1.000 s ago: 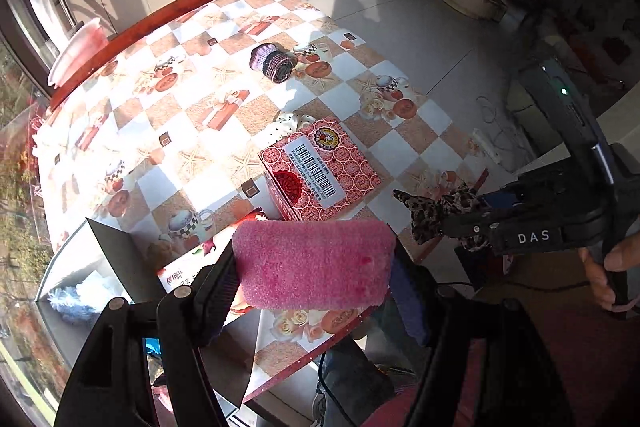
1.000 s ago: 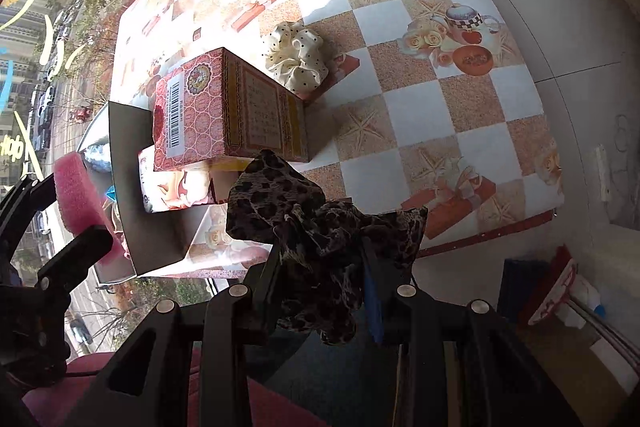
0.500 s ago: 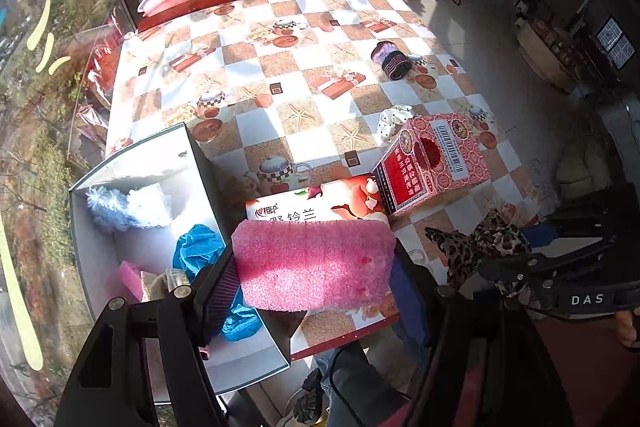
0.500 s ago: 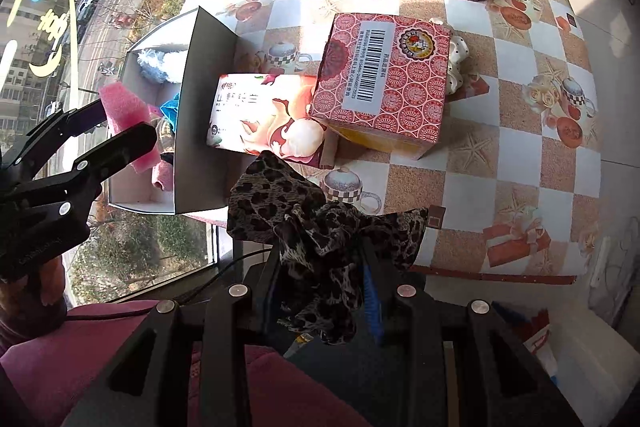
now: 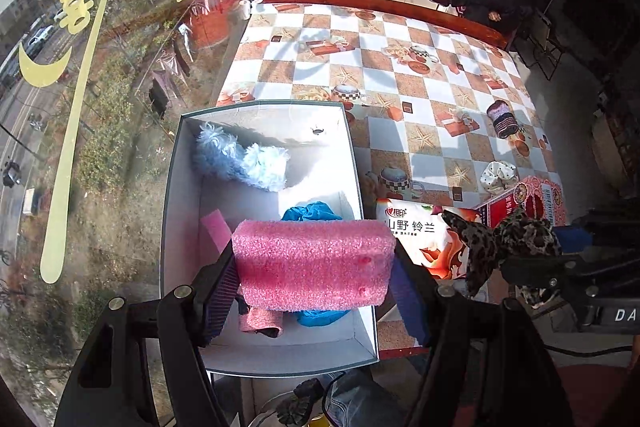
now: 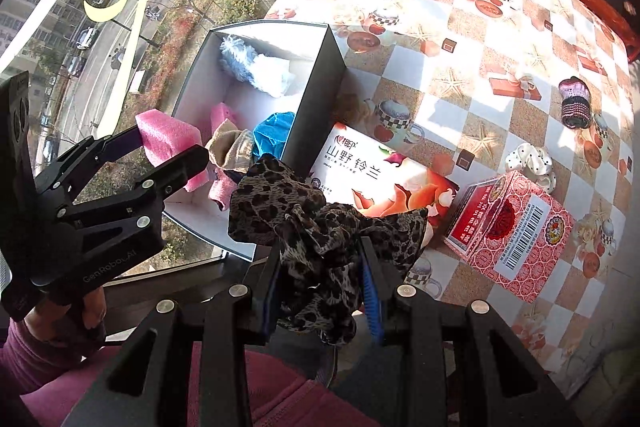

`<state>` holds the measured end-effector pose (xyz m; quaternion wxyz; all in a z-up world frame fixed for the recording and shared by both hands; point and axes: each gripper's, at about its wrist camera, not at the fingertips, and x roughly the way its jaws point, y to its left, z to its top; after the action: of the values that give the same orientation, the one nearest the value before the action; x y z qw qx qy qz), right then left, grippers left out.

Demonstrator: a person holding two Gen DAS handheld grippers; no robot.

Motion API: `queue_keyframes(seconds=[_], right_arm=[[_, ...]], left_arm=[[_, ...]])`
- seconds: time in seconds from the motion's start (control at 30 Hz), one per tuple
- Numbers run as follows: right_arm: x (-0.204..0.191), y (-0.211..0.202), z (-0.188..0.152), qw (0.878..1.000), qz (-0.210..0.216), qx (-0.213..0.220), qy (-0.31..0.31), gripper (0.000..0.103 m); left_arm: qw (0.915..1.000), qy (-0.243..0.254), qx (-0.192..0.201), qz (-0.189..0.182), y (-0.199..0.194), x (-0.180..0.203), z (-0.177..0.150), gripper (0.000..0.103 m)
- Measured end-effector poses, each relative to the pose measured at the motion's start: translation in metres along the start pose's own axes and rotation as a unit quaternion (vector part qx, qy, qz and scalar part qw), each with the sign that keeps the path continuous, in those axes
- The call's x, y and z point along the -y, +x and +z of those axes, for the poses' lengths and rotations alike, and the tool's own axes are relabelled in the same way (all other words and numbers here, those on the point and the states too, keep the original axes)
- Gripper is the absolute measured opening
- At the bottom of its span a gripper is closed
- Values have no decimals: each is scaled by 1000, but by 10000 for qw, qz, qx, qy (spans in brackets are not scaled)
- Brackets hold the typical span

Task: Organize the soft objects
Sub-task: 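Lift the pink sponge and leopard scrunchie and carry them toward the white box, then lower the sponge into the box and open the left gripper while the right drops the scrunchie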

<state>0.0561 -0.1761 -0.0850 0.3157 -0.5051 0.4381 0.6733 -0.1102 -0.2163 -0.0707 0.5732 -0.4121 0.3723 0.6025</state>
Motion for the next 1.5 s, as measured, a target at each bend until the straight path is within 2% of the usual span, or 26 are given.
queue_keyframes(seconds=[0.23, 0.57, 1.03, 1.5], right_arm=[[-28, 10, 44, 9996, 40, -2, -274, 36], [-56, 24, 93, 9995, 145, 57, -282, 36], [-67, 44, 121, 9993, 185, -106, -310, 36], [-66, 57, 139, 9996, 137, -199, -160, 36]], left_arm=[[9981, -497, 32, 367, 6, -34, -5, 73], [9934, -924, 14, 673, 22, -55, 2, 73], [9900, -1181, -106, 762, 37, -68, 9, 73], [9909, -1122, -153, 724, 50, -67, 22, 73]])
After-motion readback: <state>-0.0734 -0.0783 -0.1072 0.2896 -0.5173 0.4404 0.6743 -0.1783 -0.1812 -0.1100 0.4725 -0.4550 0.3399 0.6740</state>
